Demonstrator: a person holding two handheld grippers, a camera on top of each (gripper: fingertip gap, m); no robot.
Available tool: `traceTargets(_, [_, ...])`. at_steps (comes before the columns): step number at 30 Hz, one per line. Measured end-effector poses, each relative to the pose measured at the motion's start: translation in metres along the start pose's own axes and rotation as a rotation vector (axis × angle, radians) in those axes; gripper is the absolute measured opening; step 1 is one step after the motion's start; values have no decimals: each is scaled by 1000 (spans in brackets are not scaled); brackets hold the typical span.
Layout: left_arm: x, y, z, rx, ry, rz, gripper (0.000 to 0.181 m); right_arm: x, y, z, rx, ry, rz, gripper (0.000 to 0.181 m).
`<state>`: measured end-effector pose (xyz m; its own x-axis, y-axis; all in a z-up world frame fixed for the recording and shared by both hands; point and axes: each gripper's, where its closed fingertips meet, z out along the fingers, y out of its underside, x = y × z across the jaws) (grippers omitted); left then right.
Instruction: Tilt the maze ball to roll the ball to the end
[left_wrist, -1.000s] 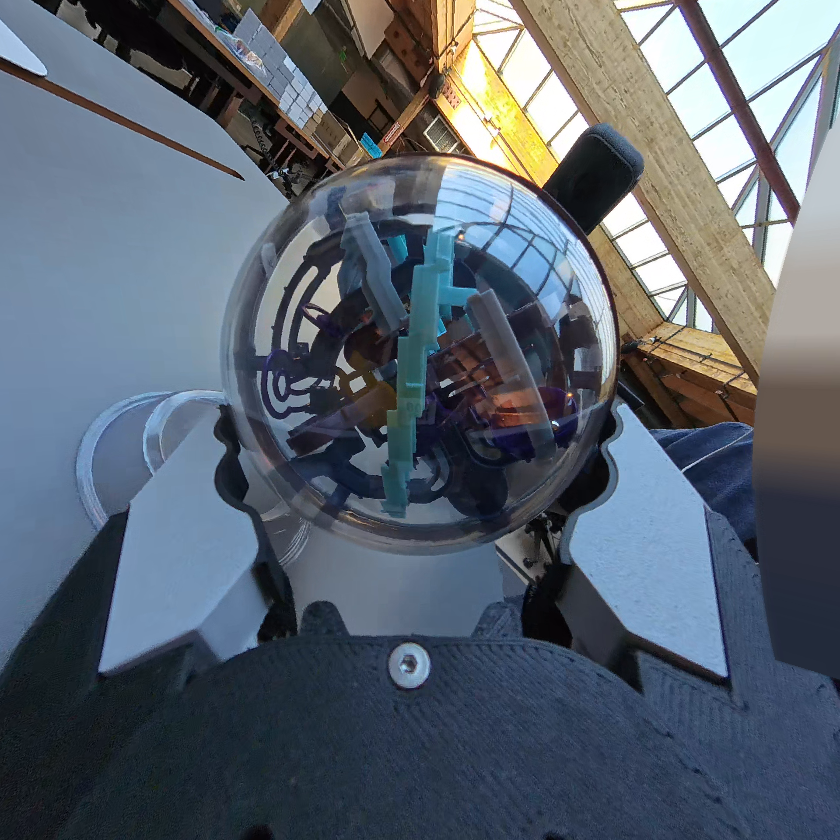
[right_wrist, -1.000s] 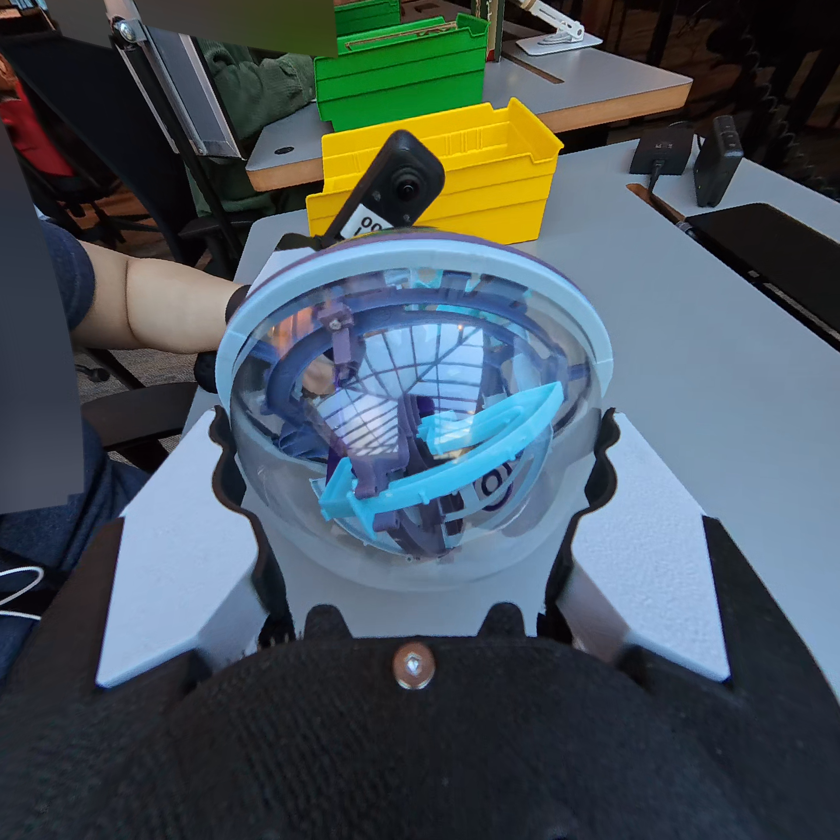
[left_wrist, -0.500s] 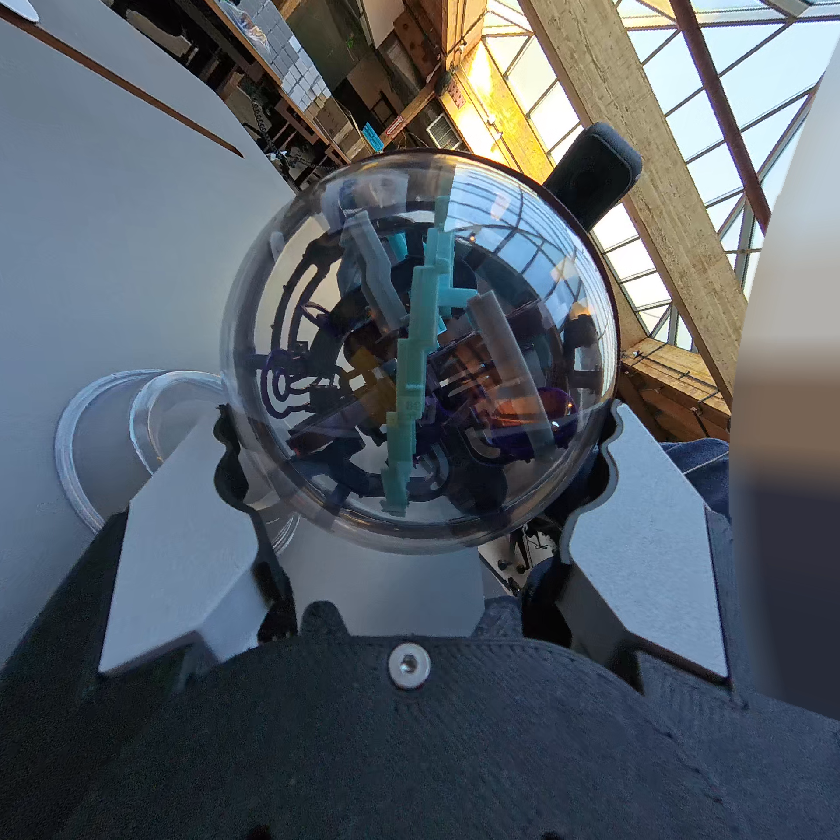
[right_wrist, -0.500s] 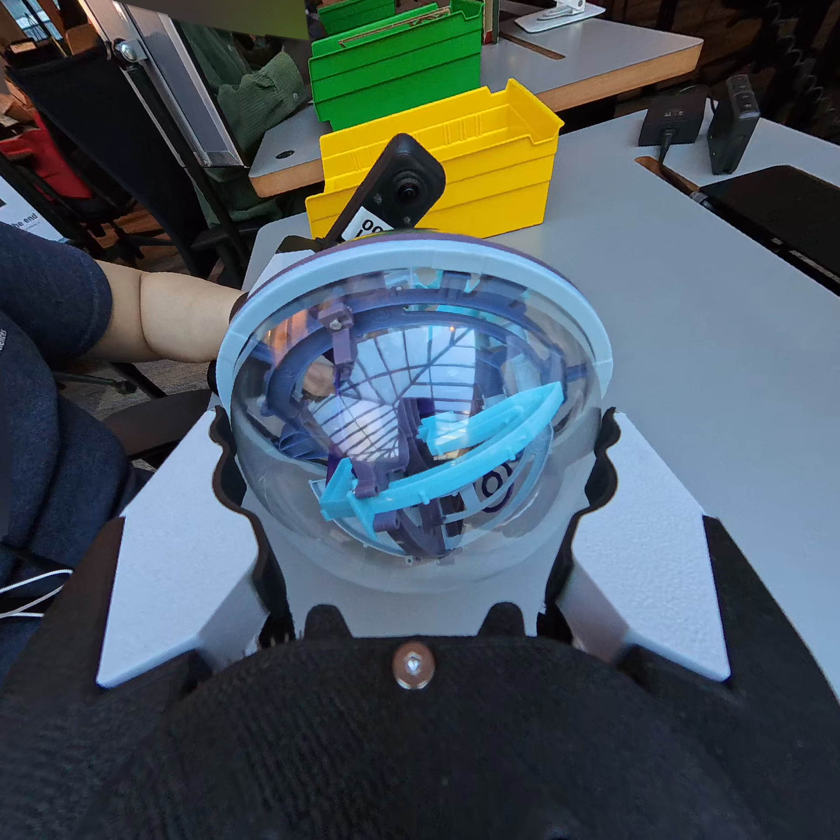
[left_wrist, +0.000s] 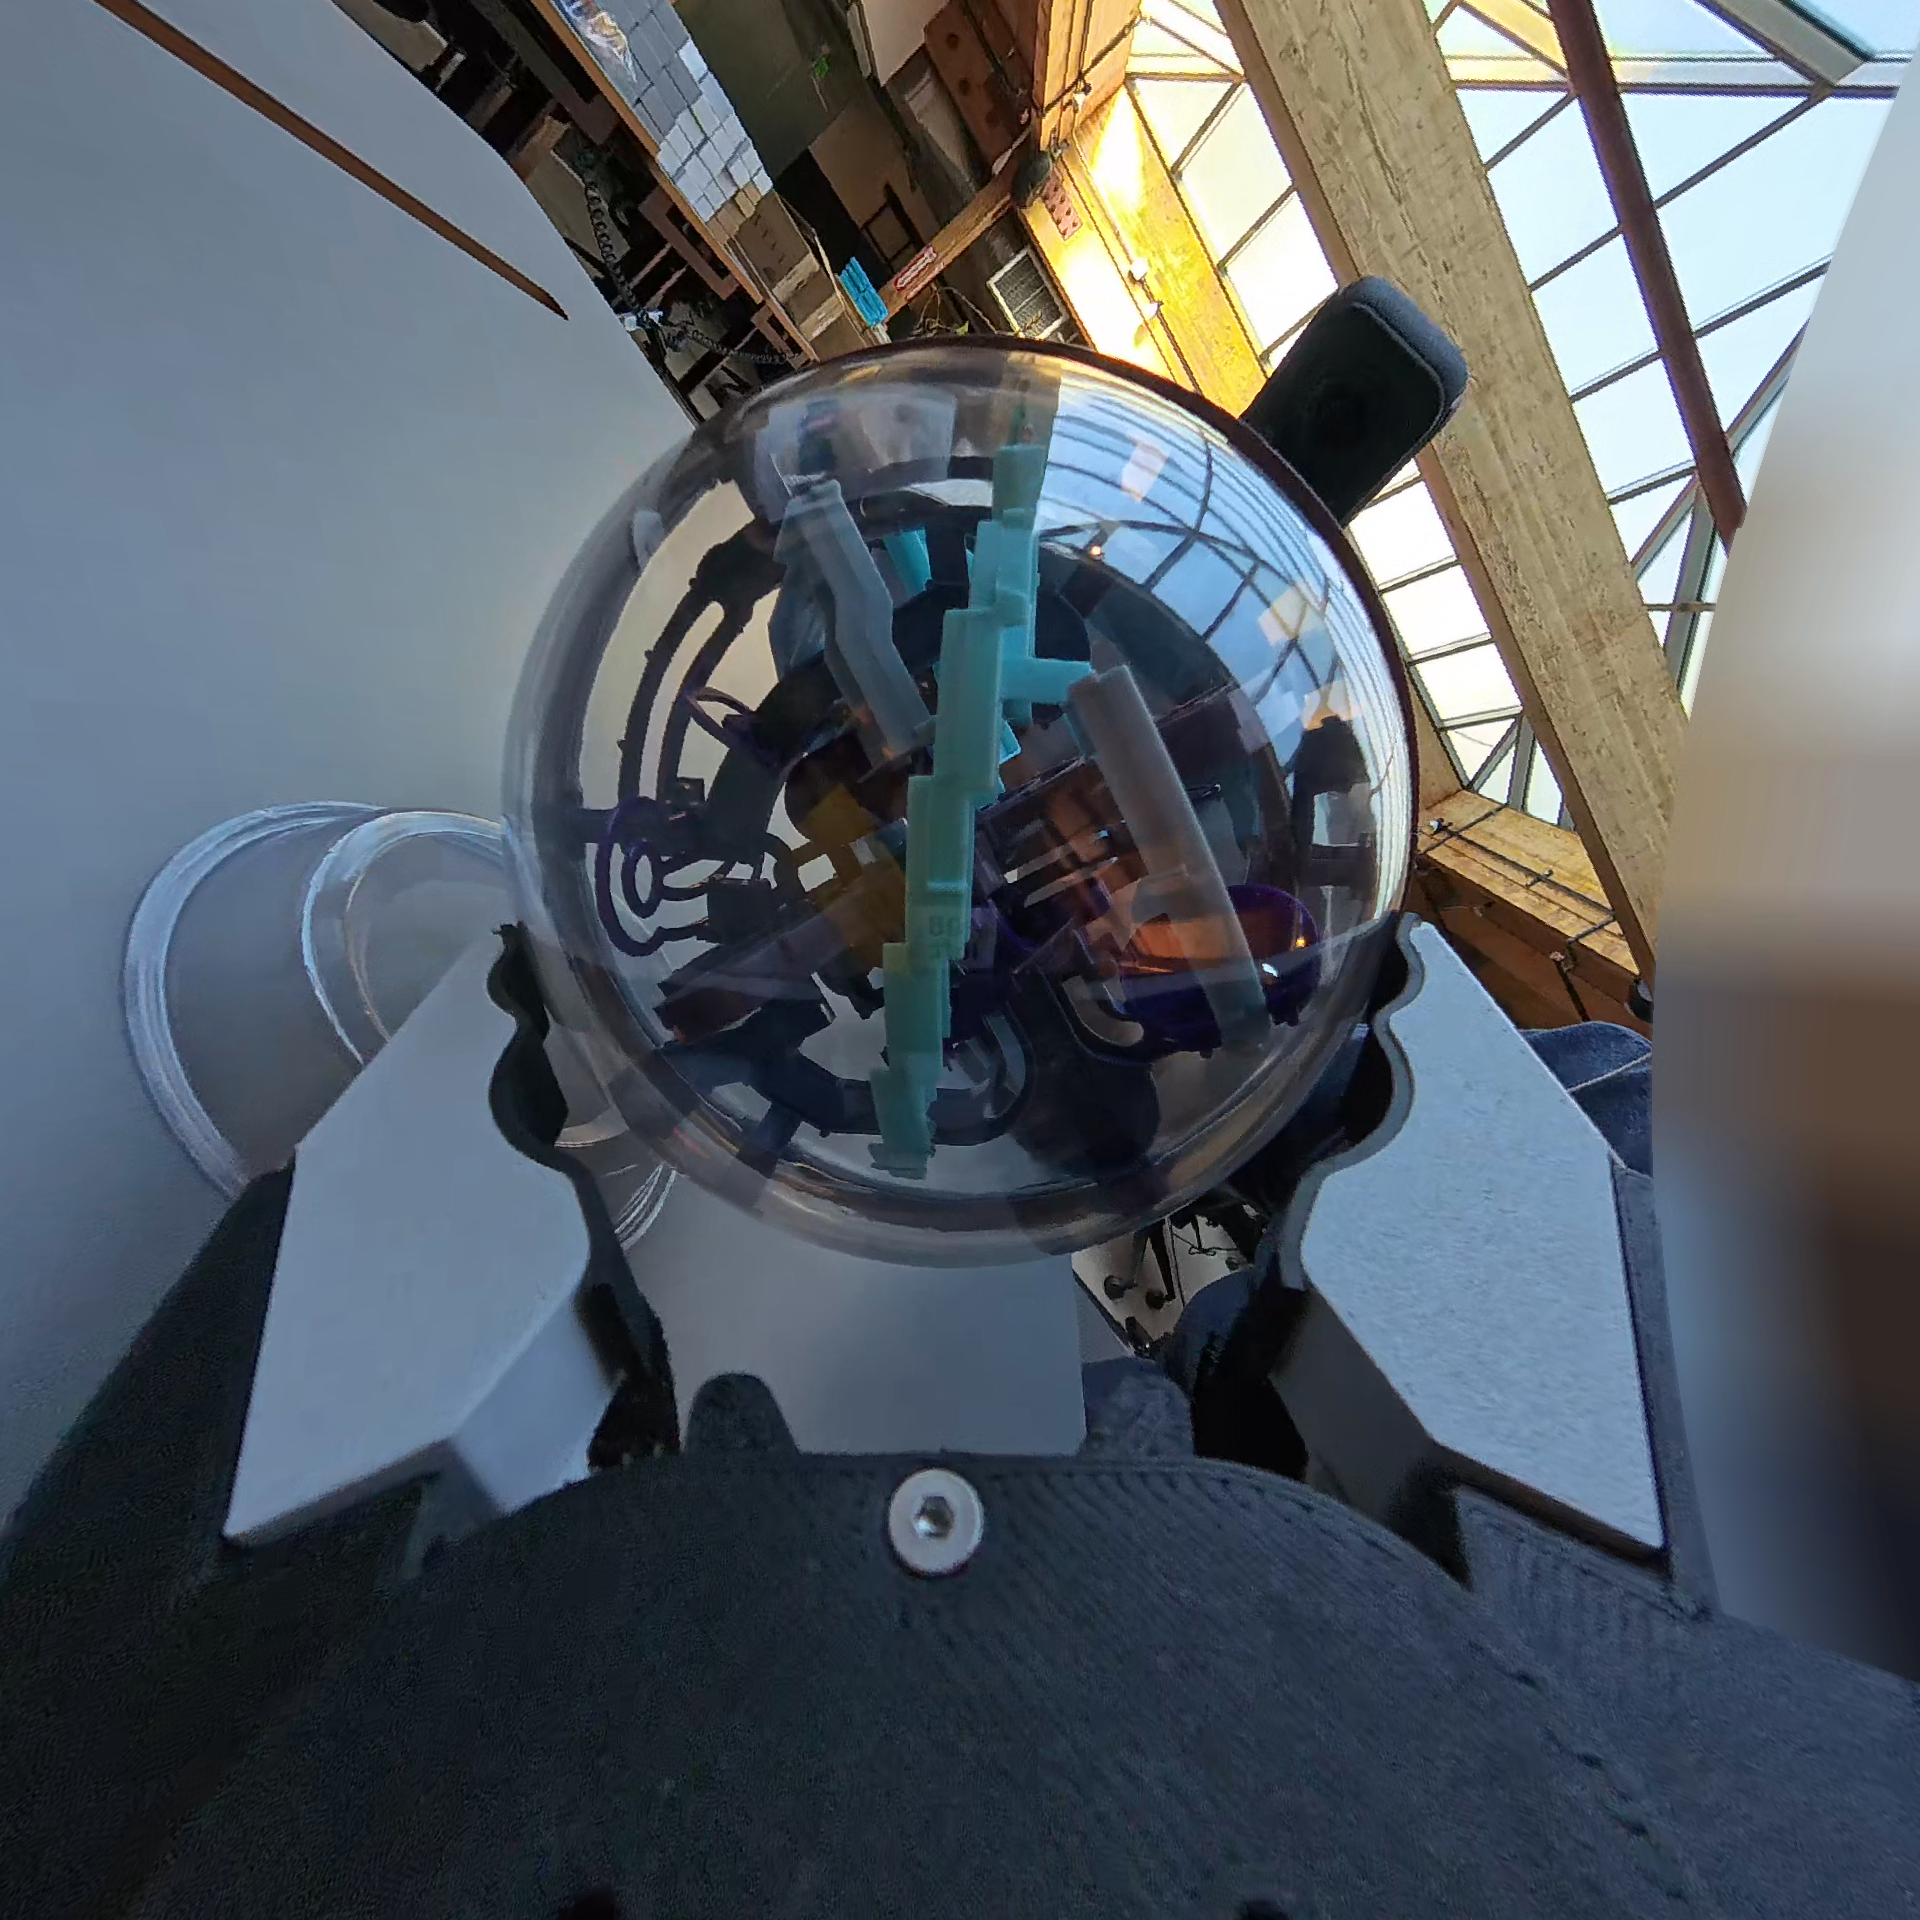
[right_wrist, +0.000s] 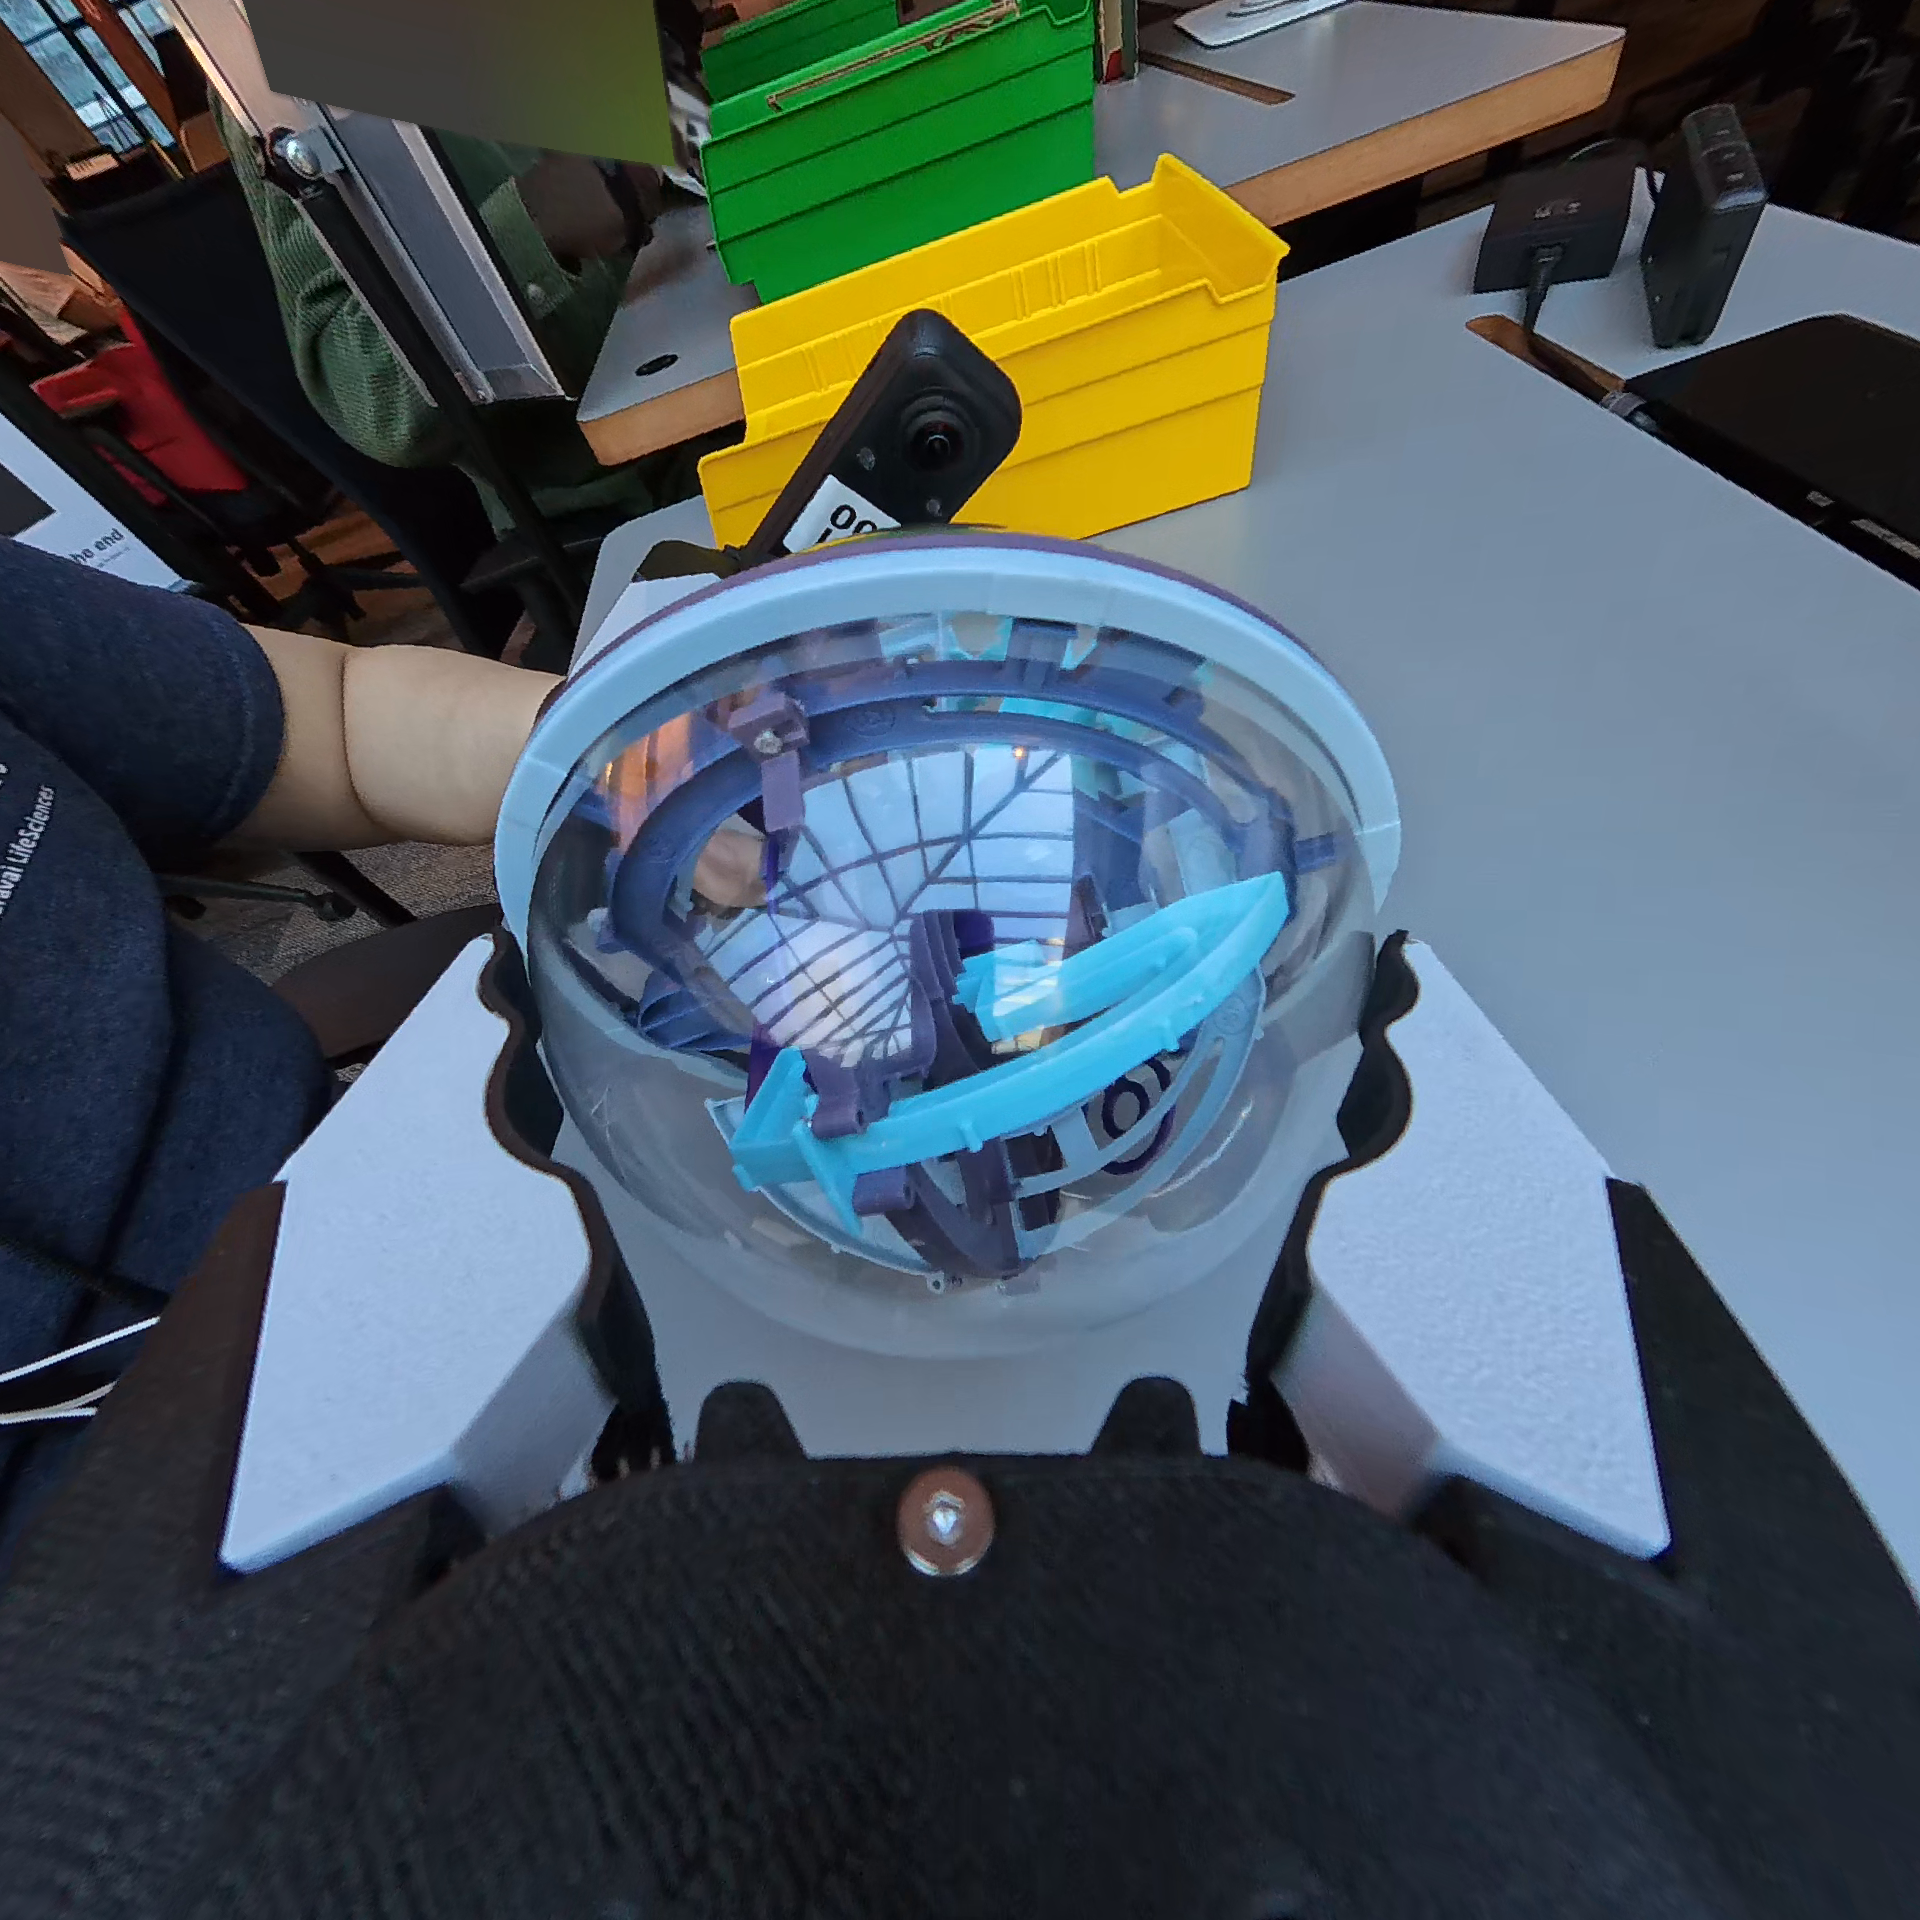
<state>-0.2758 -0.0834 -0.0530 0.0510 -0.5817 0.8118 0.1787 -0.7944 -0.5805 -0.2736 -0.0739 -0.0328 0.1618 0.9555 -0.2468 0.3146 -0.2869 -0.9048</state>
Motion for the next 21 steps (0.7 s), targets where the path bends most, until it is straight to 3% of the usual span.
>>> traceTargets(21, [3,0,-1,4,-22,-56,155,-3,-3,2,8,-6,42,154])
